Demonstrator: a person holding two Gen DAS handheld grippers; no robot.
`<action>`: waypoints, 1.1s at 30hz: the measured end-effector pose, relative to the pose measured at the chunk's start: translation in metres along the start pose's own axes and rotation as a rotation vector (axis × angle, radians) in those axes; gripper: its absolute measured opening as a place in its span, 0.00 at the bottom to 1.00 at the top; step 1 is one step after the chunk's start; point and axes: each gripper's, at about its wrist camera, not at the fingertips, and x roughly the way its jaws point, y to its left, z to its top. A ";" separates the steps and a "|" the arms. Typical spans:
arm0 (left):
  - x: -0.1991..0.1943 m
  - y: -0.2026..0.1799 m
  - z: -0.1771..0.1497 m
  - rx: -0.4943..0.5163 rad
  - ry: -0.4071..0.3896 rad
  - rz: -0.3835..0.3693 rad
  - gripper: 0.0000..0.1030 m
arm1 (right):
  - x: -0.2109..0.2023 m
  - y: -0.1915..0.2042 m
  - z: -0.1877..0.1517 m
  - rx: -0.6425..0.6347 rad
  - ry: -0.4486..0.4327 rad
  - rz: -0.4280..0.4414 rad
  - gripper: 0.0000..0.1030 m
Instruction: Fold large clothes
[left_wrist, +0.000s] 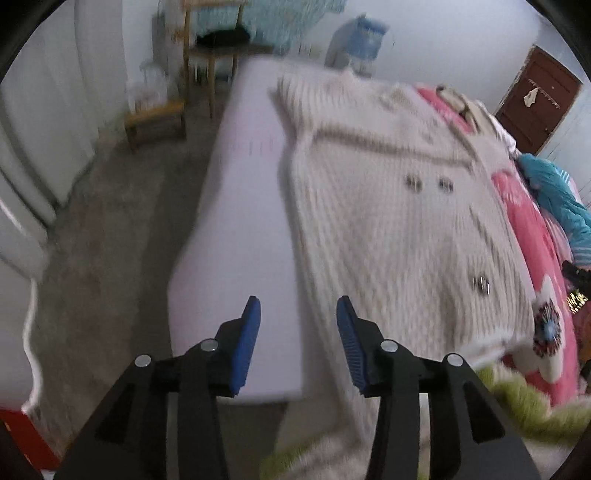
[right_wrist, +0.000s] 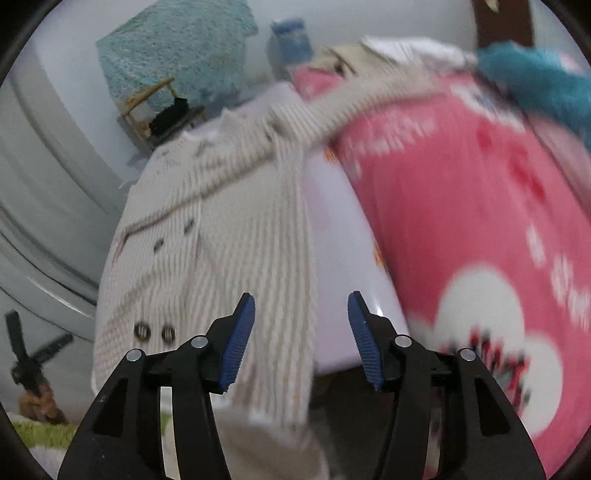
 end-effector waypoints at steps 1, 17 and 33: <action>0.002 -0.005 0.016 0.019 -0.035 0.009 0.41 | 0.006 0.005 0.009 -0.020 -0.013 0.006 0.50; 0.182 -0.040 0.225 0.018 -0.043 -0.038 0.41 | 0.215 0.103 0.165 -0.244 0.039 0.083 0.44; 0.194 -0.041 0.250 0.027 -0.076 -0.021 0.47 | 0.249 0.089 0.209 -0.220 0.034 0.071 0.47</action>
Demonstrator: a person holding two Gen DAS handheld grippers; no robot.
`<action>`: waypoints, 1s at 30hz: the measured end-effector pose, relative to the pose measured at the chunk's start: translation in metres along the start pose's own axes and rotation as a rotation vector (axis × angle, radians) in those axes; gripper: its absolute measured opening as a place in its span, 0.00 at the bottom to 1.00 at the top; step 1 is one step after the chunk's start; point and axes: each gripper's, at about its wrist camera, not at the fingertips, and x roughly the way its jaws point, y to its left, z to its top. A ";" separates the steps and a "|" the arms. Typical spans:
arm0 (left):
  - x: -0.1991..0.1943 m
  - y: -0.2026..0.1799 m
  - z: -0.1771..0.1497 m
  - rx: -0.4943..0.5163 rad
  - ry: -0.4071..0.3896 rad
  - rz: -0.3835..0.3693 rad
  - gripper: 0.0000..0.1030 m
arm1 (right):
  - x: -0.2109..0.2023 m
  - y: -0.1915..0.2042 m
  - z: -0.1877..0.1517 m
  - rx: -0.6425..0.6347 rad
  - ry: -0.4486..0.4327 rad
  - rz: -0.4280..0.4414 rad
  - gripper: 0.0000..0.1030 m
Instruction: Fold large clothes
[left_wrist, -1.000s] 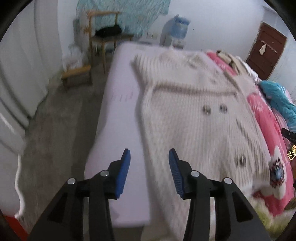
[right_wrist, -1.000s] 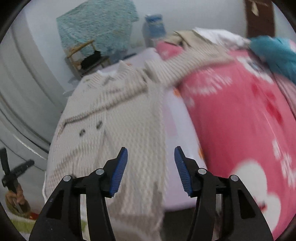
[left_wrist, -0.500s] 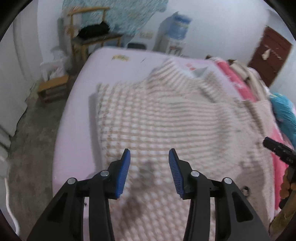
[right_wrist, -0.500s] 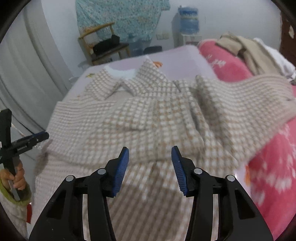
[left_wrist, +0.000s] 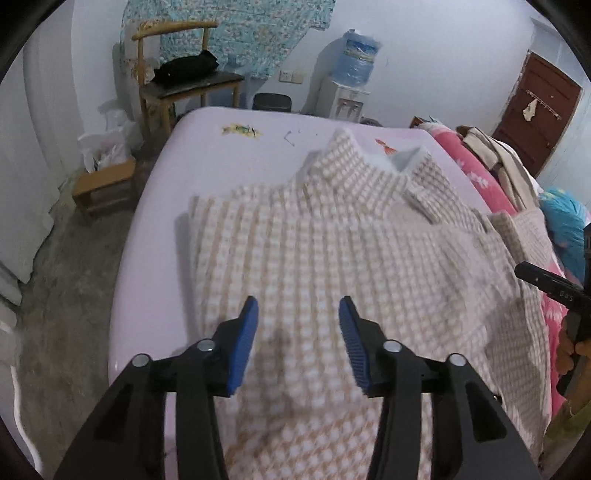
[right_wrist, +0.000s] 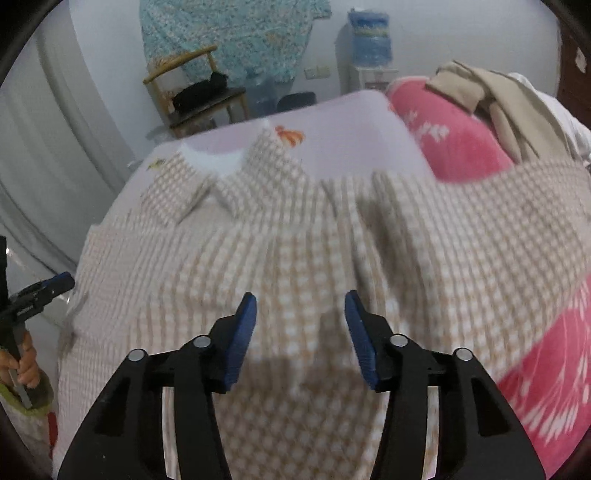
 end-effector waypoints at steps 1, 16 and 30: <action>0.005 -0.001 0.003 -0.008 0.002 0.007 0.53 | 0.009 -0.002 0.004 0.021 0.004 0.009 0.47; 0.061 -0.033 -0.008 0.078 0.055 0.143 0.95 | -0.038 -0.096 0.009 0.277 -0.065 0.007 0.69; 0.065 -0.042 -0.015 0.070 0.013 0.194 0.95 | -0.081 -0.317 -0.019 0.821 -0.167 -0.217 0.69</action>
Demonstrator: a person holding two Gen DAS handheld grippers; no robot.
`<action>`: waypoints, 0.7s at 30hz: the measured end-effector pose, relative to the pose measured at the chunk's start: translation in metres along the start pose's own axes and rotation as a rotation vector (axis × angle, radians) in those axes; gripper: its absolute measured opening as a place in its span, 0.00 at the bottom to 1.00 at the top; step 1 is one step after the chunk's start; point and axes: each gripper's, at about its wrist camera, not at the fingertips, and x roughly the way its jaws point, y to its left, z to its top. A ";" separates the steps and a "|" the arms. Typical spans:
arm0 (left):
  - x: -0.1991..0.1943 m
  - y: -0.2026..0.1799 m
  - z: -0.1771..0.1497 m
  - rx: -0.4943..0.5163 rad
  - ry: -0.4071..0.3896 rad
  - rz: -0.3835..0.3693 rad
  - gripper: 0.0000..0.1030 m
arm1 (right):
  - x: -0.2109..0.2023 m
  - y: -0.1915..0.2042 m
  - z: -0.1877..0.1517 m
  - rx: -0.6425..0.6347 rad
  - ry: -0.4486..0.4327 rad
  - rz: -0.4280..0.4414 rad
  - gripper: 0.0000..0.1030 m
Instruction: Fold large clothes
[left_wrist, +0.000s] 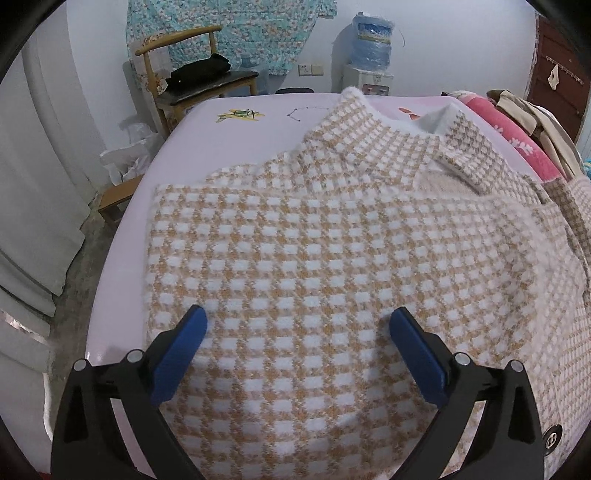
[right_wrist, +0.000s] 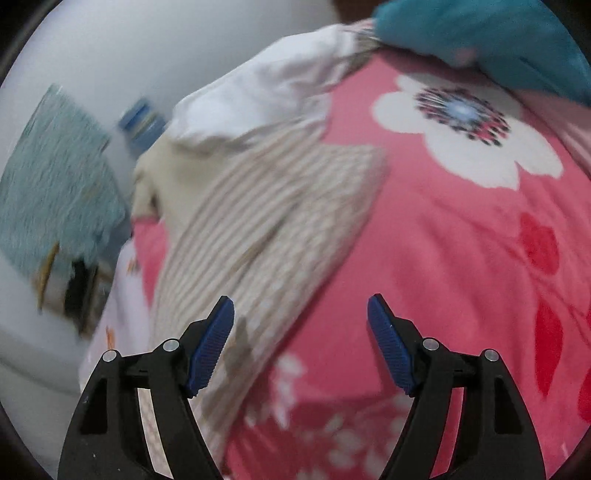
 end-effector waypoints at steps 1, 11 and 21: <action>0.001 -0.001 0.000 -0.001 0.001 0.003 0.95 | 0.003 -0.007 0.004 0.028 -0.003 -0.003 0.68; 0.002 0.000 0.004 -0.007 0.007 0.018 0.96 | 0.038 -0.017 0.034 0.117 -0.002 0.021 0.50; 0.002 -0.001 0.003 -0.007 0.008 0.020 0.96 | 0.016 0.023 0.039 -0.065 -0.096 -0.047 0.07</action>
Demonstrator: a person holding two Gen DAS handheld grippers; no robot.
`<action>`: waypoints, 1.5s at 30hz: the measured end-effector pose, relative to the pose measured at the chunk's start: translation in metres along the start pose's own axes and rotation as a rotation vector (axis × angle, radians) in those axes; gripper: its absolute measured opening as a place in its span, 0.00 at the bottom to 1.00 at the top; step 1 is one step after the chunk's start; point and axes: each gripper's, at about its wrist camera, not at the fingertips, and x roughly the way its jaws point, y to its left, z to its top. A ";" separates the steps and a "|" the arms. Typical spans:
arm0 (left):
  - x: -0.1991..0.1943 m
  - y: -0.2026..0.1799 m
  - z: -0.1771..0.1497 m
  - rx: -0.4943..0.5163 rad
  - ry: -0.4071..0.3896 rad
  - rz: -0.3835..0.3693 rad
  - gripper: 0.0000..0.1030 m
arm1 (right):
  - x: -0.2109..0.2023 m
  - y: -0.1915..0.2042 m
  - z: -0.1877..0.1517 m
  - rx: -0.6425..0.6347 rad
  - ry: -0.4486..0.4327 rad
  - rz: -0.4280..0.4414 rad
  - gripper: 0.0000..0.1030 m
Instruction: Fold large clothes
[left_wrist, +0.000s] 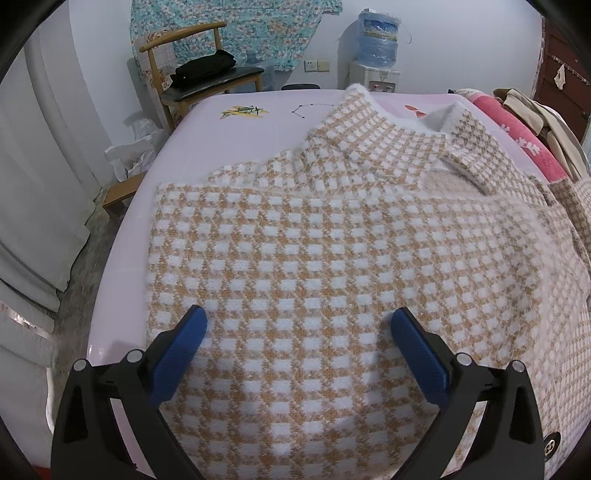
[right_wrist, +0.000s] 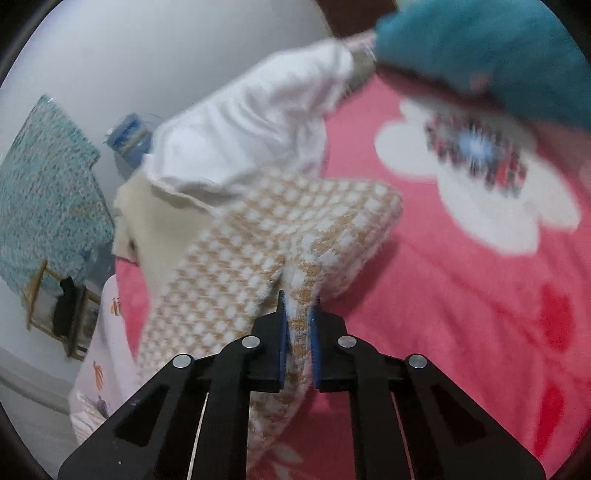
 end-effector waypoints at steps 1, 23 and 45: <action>0.000 0.000 0.000 0.000 0.000 0.000 0.96 | -0.011 0.006 0.001 -0.027 -0.024 0.002 0.07; -0.087 0.056 -0.014 -0.106 -0.043 -0.121 0.96 | -0.239 0.322 -0.159 -0.807 -0.281 0.396 0.06; -0.099 0.089 -0.028 -0.191 -0.128 -0.394 0.78 | -0.103 0.295 -0.224 -0.796 0.241 0.476 0.67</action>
